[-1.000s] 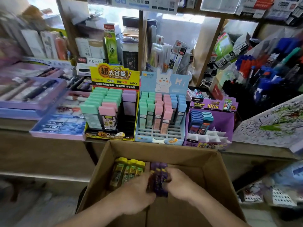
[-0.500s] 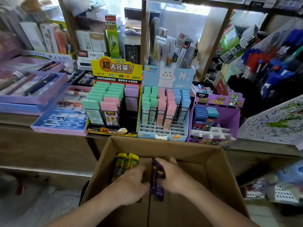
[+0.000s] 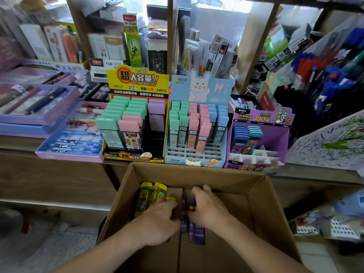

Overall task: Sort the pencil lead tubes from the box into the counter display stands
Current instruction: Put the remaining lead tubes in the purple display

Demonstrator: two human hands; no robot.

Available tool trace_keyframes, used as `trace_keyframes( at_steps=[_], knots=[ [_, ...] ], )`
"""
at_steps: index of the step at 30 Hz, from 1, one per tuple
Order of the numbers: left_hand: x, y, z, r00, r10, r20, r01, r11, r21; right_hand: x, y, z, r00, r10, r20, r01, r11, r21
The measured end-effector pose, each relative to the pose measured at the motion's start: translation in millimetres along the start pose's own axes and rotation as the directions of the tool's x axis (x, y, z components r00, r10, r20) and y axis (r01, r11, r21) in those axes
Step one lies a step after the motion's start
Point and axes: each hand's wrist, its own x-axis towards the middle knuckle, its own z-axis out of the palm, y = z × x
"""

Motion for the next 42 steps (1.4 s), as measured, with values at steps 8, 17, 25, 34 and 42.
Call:
trace_keyframes(
  at_steps=[8, 17, 25, 34, 42],
  knots=[
    [3, -3, 3, 0.999, -0.031, 0.042, 0.028, 0.998, 0.053, -1, -2, 1, 0.997, -0.068, -0.025, 0.069, 0.997, 0.045],
    [0, -2, 2, 0.999, -0.041, 0.036, 0.039, 0.997, 0.061, -7, -2, -3, 0.998, -0.038, 0.051, 0.038, 0.999, -0.01],
    [1, -2, 5, 0.997, -0.015, 0.076, 0.019, 0.998, -0.059, -19, 3, -21, 0.992, -0.051, 0.111, 0.059, 0.996, -0.065],
    [3, 1, 11, 0.983, 0.024, 0.183, 0.007, 0.986, -0.169, -35, 1, -28, 0.98, -0.106, 0.169, 0.164, 0.911, -0.378],
    [2, 10, 18, 0.95, 0.04, 0.308, 0.078, 0.929, -0.362, -34, -1, -26, 0.977, -0.09, 0.195, 0.149, 0.936, -0.318]
  ],
)
